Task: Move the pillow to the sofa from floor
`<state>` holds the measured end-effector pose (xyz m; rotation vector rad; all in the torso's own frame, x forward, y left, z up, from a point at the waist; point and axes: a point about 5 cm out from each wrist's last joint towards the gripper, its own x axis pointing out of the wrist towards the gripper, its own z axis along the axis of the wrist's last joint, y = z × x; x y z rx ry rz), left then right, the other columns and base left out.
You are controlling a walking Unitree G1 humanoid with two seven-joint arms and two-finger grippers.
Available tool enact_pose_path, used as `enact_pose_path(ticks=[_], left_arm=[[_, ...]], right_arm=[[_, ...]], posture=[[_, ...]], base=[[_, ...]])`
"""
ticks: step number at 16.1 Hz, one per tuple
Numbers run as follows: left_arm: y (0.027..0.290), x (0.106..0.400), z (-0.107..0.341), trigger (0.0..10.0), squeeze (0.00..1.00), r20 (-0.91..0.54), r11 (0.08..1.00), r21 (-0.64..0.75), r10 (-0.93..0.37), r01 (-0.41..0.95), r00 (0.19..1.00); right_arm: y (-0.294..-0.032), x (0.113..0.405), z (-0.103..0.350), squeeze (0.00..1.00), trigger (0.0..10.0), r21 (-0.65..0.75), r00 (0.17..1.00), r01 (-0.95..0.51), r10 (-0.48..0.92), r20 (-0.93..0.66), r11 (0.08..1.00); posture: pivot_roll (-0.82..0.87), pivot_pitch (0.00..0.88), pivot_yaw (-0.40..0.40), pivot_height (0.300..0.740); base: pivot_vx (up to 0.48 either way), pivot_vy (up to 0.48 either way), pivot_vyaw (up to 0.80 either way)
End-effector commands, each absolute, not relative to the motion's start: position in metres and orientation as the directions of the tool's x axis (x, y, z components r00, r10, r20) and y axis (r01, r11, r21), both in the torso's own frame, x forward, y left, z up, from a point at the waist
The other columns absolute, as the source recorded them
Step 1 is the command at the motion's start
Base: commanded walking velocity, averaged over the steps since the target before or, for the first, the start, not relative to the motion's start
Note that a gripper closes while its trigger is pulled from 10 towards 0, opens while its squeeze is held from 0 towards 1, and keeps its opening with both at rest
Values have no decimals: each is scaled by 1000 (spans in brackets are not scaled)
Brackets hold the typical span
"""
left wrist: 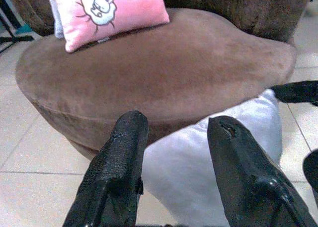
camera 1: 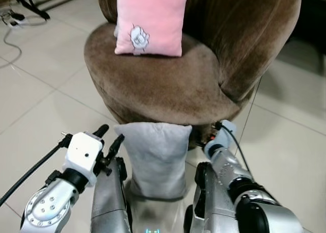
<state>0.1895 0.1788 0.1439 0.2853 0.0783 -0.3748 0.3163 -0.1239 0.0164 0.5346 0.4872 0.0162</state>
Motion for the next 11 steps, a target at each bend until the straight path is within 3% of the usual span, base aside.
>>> enact_pose_path(ticks=[1,6,8,11], left_arm=[[179,184,149,10000,0,-132,889,257,-357,380,925],[176,168,150,10000,0,-162,896,227,-352,382,922],[175,167,150,10000,0,-165,896,223,-354,385,920],[174,167,151,10000,0,-170,898,219,-350,381,921]], right_arm=[[-117,317,18,0,10000,564,898,106,165,-408,819],[-99,327,33,0,10000,765,936,149,159,-313,627],[-94,329,38,0,10000,777,944,111,179,-278,620],[-75,329,46,0,10000,696,931,-72,299,-211,715]], posture=[[179,247,-68,520],[185,258,-68,520],[184,260,-69,520],[181,263,-72,520]], base=[[0,0,0],[0,0,0],[0,0,0],[0,0,0]])
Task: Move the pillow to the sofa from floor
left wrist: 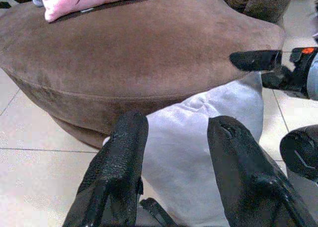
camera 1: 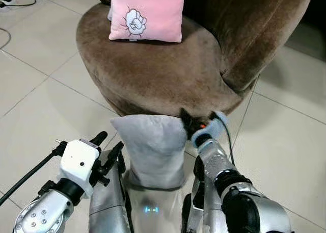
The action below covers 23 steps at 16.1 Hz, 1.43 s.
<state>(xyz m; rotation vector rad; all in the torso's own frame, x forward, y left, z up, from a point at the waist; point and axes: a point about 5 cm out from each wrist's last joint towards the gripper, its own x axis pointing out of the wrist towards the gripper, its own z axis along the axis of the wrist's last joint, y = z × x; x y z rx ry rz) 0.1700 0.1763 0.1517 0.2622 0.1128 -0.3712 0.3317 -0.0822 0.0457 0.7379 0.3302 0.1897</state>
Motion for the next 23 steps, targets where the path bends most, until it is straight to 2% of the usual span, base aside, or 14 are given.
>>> enact_pose_path(ticks=[1,3,4,5,6,14,23], left_arm=[[173,166,150,10000,0,-174,898,219,-350,383,920],[171,166,149,10000,0,-179,895,219,-355,389,918],[171,165,149,10000,0,-179,895,218,-355,389,917],[171,165,149,10000,0,-181,894,216,-359,393,916],[171,164,148,10000,0,-185,892,214,-362,397,914],[170,161,146,10000,0,-201,885,200,-382,420,902],[171,160,147,10000,0,-204,884,202,-384,422,901]], right_arm=[[-70,325,41,0,10000,650,912,-105,333,-239,753],[-70,314,24,0,9647,565,883,-52,303,-359,824],[-71,312,21,0,9647,565,881,-37,294,-372,824],[-69,311,20,0,3255,596,882,-14,290,-370,803],[-64,310,21,0,0,613,882,-27,308,-358,790],[-54,306,20,0,0,663,875,-34,343,-342,748],[-50,303,20,0,0,669,873,-57,362,-326,741]], posture=[[180,261,-72,520],[181,257,-73,520],[181,257,-73,520],[185,256,-73,520],[185,254,-73,520],[192,246,-74,520],[197,247,-76,520]], base=[[0,0,0],[0,0,0],[0,0,0],[0,0,0],[0,0,0],[0,0,0],[0,0,0]])
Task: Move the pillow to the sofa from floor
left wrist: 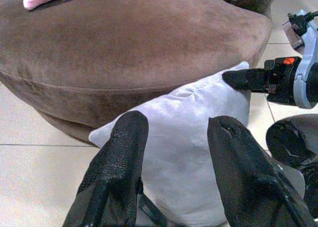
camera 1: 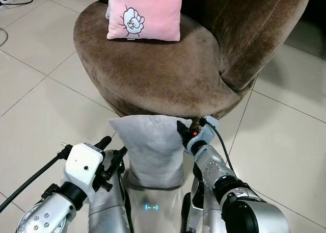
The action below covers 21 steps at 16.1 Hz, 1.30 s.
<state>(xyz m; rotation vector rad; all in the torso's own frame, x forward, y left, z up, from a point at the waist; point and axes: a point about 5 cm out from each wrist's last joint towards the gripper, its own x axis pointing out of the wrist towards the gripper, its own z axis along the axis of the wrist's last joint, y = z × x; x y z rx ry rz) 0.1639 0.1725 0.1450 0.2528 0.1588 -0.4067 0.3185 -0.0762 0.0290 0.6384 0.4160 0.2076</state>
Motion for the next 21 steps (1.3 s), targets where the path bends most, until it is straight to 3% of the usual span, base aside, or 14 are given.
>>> enact_pose_path(ticks=[1,12,19,21], left_arm=[[171,159,147,10000,0,-206,884,202,-382,421,901],[166,161,138,10000,0,-217,880,198,-389,431,895],[171,168,119,10000,0,-211,896,192,-361,401,908],[171,181,117,10000,0,-169,910,190,-340,369,925]], right_arm=[[-48,303,20,0,0,669,872,-62,366,-324,741],[-52,305,23,0,0,685,873,-114,401,-276,720],[-84,316,69,0,0,692,893,-308,449,-26,653],[-97,322,117,0,0,688,920,-343,375,111,639]], posture=[[199,247,-77,520],[184,207,-88,520],[96,36,-107,520],[71,0,-81,520]], base=[[0,0,0],[0,0,0],[0,0,0],[0,0,0]])
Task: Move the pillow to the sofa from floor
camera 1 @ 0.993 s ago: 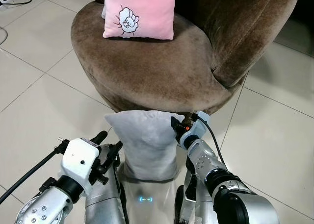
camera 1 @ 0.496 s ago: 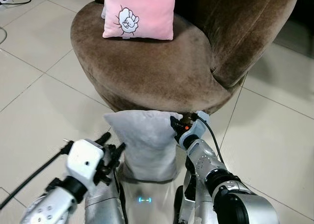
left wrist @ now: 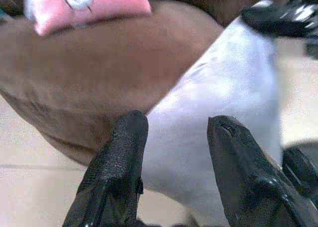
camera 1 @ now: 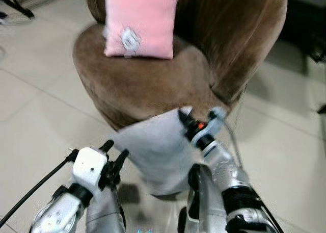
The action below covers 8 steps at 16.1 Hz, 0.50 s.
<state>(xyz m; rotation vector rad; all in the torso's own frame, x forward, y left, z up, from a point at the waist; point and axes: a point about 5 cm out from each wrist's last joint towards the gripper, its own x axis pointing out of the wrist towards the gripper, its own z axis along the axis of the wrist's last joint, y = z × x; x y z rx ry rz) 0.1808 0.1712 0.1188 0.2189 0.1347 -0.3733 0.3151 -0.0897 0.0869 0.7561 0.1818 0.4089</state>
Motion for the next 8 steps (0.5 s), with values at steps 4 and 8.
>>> enact_pose_path(ticks=[4,8], left_arm=[[169,215,131,10000,0,-70,914,210,-341,348,938],[161,229,151,10000,0,29,940,191,-295,284,955]], right_arm=[[-113,324,179,0,0,673,932,-362,248,264,645],[-137,309,218,0,10000,538,958,-253,128,258,804]], posture=[[51,0,-38,520],[37,0,-18,520]], base=[[0,0,0],[0,0,0]])
